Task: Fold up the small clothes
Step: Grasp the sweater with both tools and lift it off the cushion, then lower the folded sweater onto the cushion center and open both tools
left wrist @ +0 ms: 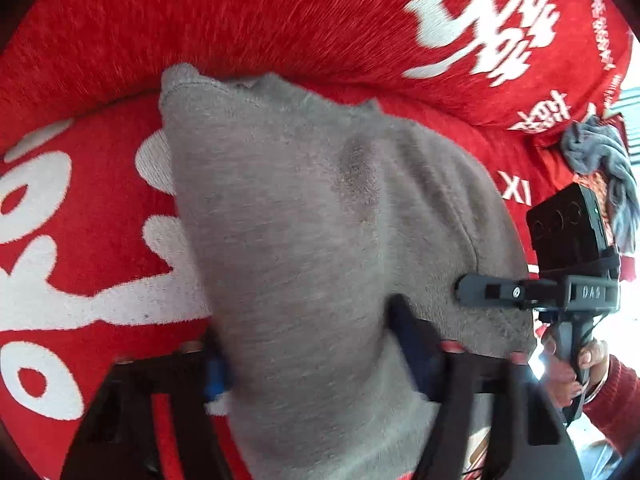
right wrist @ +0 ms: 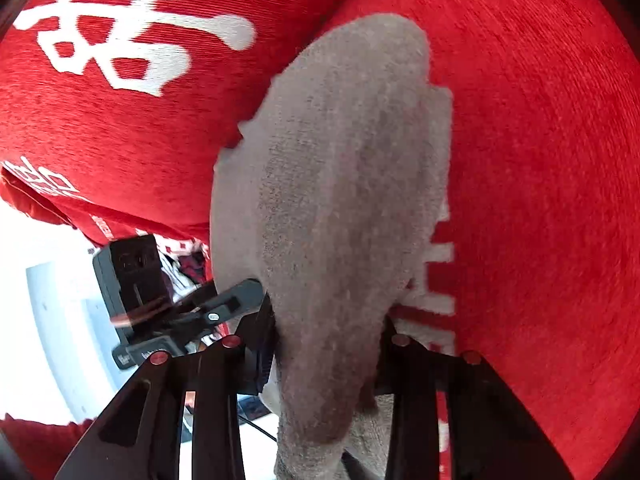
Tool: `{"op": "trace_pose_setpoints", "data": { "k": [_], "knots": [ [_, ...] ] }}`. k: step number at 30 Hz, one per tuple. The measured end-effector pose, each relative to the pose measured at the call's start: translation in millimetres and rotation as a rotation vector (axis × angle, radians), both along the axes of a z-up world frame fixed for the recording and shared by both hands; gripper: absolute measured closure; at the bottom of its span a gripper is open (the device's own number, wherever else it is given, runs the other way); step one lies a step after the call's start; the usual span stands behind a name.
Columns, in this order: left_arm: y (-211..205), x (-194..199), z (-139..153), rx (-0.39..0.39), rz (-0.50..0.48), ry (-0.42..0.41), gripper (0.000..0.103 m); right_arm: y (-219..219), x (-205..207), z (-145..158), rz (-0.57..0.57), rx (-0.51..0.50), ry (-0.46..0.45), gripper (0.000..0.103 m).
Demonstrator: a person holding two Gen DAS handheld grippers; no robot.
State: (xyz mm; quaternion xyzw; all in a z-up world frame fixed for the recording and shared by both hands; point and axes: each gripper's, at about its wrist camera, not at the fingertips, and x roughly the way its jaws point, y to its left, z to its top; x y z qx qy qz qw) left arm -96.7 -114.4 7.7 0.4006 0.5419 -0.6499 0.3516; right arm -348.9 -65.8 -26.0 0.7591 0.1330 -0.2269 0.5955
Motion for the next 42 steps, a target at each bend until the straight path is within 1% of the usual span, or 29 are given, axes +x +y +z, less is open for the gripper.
{"op": "trace_pose_setpoints", "data": {
  "k": [1,2,4,9,11,13,16,18,20,22,23,24,25,26,27,28,30,31,32,33,34,36,38,39,41,42],
  "knots": [
    [2,3,5,-0.008,-0.001,0.015,0.053,2,2,6,-0.011,-0.005,-0.022,0.067],
    [4,7,11,-0.014,0.001,0.036,0.054,3,4,10,-0.018,-0.008,-0.039,0.067],
    [8,12,22,-0.024,0.001,0.063,0.054,8,11,25,-0.023,-0.020,-0.072,0.067],
    [26,28,54,-0.060,-0.011,0.094,0.054,23,27,63,-0.014,-0.058,-0.103,0.067],
    [38,45,68,-0.065,-0.004,0.104,0.054,31,34,73,-0.015,-0.057,-0.123,0.067],
    [53,61,79,-0.070,0.000,0.099,0.054,42,49,81,-0.014,-0.055,-0.141,0.067],
    [73,86,82,-0.062,0.004,0.071,0.054,58,73,83,-0.008,-0.051,-0.155,0.067],
    [84,101,77,-0.056,0.004,0.048,0.053,70,93,76,-0.003,-0.035,-0.169,0.067],
    [96,120,66,-0.036,0.019,0.021,0.053,79,109,66,-0.001,-0.016,-0.175,0.067],
    [105,137,52,-0.028,0.037,-0.009,0.053,78,134,50,0.012,0.005,-0.154,0.067],
    [109,143,42,-0.025,0.051,-0.044,0.053,79,138,43,0.022,0.019,-0.132,0.067],
    [113,151,35,-0.014,0.068,-0.090,0.053,79,142,36,0.035,0.037,-0.088,0.067],
    [117,159,29,-0.004,0.092,-0.150,0.053,78,143,33,0.045,0.053,-0.006,0.066],
    [119,165,28,-0.011,0.113,-0.186,0.053,78,140,34,0.046,0.062,0.070,0.064],
    [124,175,30,-0.027,0.143,-0.174,0.053,78,137,35,0.049,0.074,0.164,0.062],
    [128,179,35,-0.037,0.171,-0.171,0.053,79,131,40,0.045,0.078,0.248,0.058],
    [133,186,45,-0.069,0.200,-0.230,0.053,80,122,58,0.036,0.045,0.376,0.058],
    [136,189,50,-0.085,0.199,-0.240,0.053,82,117,68,0.036,0.021,0.428,0.061],
    [139,190,56,-0.102,0.200,-0.238,0.053,83,115,80,0.033,-0.008,0.473,0.066],
    [142,190,61,-0.118,0.201,-0.224,0.053,86,113,90,0.035,-0.041,0.491,0.087],
    [145,186,68,-0.133,0.196,-0.191,0.053,88,117,101,0.042,-0.069,0.494,0.096],
    [150,180,73,-0.145,0.172,-0.150,0.053,94,132,116,0.073,-0.129,0.501,0.096],
    [153,164,65,-0.136,0.144,-0.137,0.052,103,142,119,0.126,-0.165,0.512,0.096],
    [155,158,56,-0.125,0.132,-0.142,0.053,111,164,114,0.163,-0.172,0.522,0.096],
    [157,150,34,-0.095,0.121,-0.197,0.053,116,178,96,0.217,-0.162,0.583,0.096],
    [156,145,27,-0.090,0.119,-0.217,0.053,116,183,82,0.240,-0.159,0.632,0.096]
  ]
}}
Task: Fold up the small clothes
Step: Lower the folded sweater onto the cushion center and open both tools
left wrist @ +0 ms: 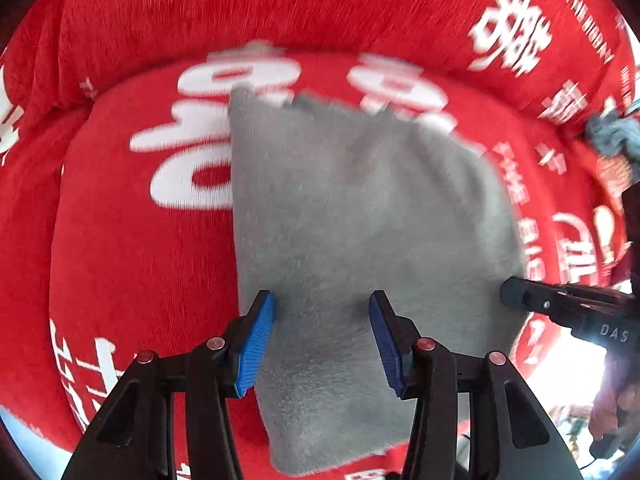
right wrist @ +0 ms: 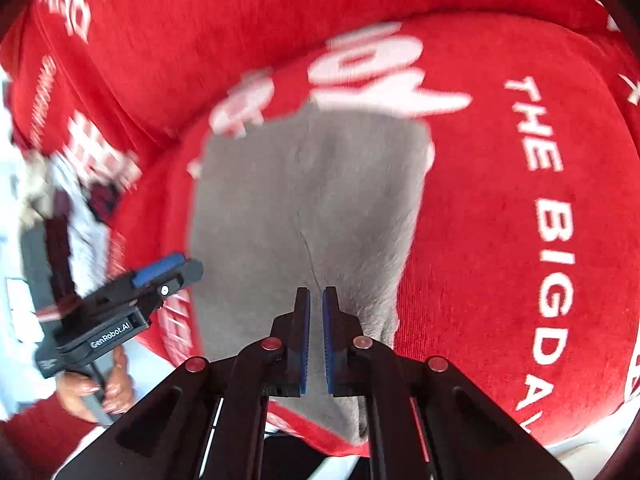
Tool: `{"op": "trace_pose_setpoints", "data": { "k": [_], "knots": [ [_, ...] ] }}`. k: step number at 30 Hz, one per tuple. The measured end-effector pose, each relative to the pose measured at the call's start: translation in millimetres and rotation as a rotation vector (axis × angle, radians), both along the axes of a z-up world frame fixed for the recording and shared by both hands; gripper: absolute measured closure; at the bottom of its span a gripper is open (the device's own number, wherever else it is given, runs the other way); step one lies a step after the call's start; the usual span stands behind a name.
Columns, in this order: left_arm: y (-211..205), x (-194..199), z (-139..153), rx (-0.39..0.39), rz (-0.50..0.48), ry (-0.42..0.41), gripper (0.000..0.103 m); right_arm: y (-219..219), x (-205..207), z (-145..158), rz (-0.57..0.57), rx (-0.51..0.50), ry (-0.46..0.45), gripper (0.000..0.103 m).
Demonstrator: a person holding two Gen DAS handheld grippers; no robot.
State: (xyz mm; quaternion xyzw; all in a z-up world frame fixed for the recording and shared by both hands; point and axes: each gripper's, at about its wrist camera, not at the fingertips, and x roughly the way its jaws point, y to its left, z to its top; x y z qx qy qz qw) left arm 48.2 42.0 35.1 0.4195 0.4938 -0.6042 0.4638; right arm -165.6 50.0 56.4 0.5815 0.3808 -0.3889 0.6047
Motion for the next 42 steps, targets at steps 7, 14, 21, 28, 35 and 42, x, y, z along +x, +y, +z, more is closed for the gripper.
{"op": "trace_pose_setpoints", "data": {
  "k": [7,14,21,28,35,42],
  "knots": [
    [8,8,4,0.022,0.017,-0.009,0.052,-3,-29,-17,-0.107,0.026,0.019,0.103],
    [18,12,15,0.041,0.031,-0.032,0.052,9,-53,-10,-0.170,0.091,0.082,0.098],
    [25,6,35,0.040,0.018,-0.054,0.031,24,-49,10,-0.177,0.104,0.096,0.098],
    [34,8,62,0.043,0.011,-0.061,0.022,31,-32,33,-0.170,0.107,0.093,0.097],
    [44,14,92,0.029,0.026,-0.084,0.000,38,-14,60,-0.158,0.089,0.089,0.082],
    [53,16,125,-0.027,0.033,-0.201,0.000,40,11,103,-0.098,-0.023,0.264,0.017]
  ]
}}
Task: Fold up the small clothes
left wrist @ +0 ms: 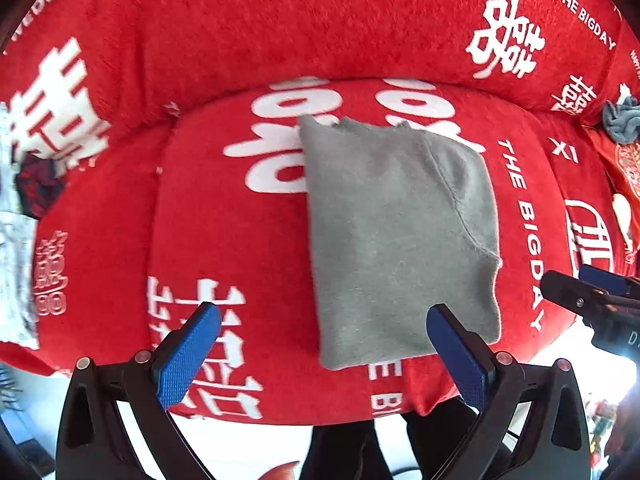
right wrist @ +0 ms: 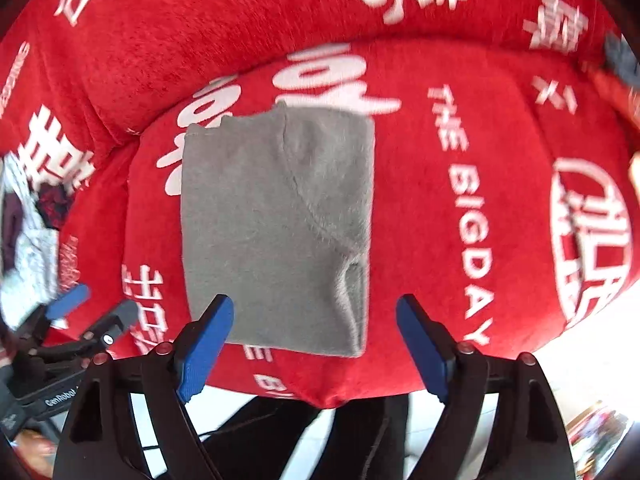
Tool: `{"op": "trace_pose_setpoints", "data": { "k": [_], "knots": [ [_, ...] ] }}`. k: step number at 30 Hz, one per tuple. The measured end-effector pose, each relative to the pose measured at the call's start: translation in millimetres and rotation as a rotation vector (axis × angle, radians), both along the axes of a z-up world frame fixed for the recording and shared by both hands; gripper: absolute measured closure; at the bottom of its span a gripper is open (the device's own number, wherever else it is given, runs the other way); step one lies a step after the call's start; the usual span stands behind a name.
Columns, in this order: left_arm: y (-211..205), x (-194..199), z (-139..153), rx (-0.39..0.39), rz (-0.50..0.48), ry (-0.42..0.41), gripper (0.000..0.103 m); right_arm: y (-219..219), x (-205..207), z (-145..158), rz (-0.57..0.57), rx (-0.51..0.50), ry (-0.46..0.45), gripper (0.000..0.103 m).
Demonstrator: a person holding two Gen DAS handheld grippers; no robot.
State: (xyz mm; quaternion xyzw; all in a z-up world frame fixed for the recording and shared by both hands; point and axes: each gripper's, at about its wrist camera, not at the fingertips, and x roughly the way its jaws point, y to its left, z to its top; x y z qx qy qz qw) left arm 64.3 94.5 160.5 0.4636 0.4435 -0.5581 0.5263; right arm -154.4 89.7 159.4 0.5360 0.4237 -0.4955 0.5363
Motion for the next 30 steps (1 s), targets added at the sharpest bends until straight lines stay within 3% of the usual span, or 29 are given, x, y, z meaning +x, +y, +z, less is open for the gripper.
{"op": "trace_pose_setpoints", "data": {
  "k": [4,13,30],
  "knots": [
    [2,9,15,0.011,0.034,0.056,0.000,2,5,16,-0.014,-0.012,0.014,0.017],
    [9,11,31,0.024,0.041,-0.038,0.000,5,14,38,-0.017,-0.026,0.074,0.017],
    [6,4,32,0.072,0.063,-0.052,0.000,-3,15,43,-0.001,-0.025,0.109,0.017]
  ]
}}
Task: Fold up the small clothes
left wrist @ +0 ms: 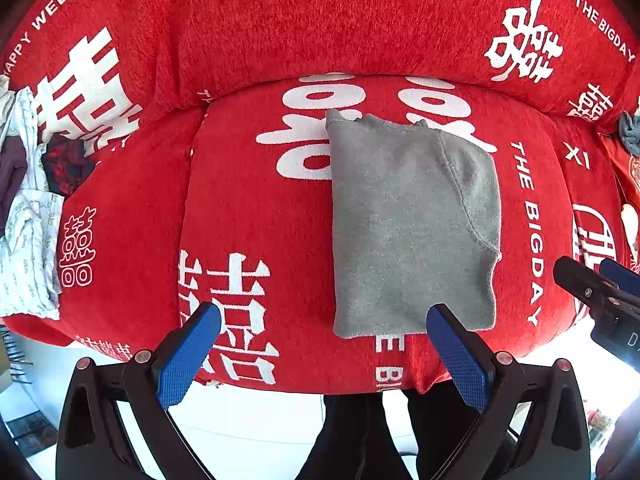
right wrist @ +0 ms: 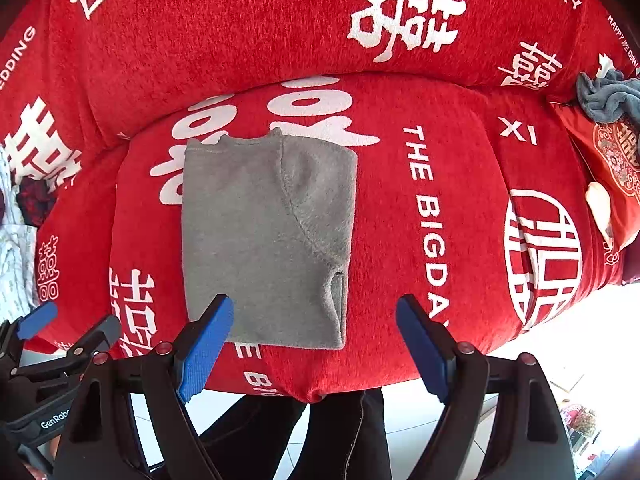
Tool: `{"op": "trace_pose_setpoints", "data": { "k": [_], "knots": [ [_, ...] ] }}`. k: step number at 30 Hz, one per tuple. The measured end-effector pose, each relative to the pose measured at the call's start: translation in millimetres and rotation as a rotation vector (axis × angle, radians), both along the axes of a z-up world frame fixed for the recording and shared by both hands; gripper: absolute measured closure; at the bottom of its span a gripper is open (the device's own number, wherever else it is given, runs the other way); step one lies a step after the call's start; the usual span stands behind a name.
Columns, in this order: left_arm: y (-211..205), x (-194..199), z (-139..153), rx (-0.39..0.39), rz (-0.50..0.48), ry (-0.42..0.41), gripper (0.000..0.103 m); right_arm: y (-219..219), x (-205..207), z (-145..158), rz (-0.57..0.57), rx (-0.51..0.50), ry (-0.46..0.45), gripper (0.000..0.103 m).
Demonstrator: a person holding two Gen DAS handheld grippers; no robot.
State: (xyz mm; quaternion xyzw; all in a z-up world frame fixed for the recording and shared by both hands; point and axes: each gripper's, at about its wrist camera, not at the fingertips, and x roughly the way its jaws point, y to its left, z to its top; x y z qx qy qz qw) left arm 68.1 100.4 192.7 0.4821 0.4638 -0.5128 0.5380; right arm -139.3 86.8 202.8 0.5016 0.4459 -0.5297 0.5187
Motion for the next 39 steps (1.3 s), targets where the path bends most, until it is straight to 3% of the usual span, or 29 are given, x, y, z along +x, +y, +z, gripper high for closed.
{"op": "trace_pose_setpoints", "data": {
  "k": [39],
  "knots": [
    [4.2,-7.7,4.6,-0.029,-0.009,-0.003,0.000,5.0,1.5,-2.5,0.026,0.003,0.012,0.017]
  ]
}}
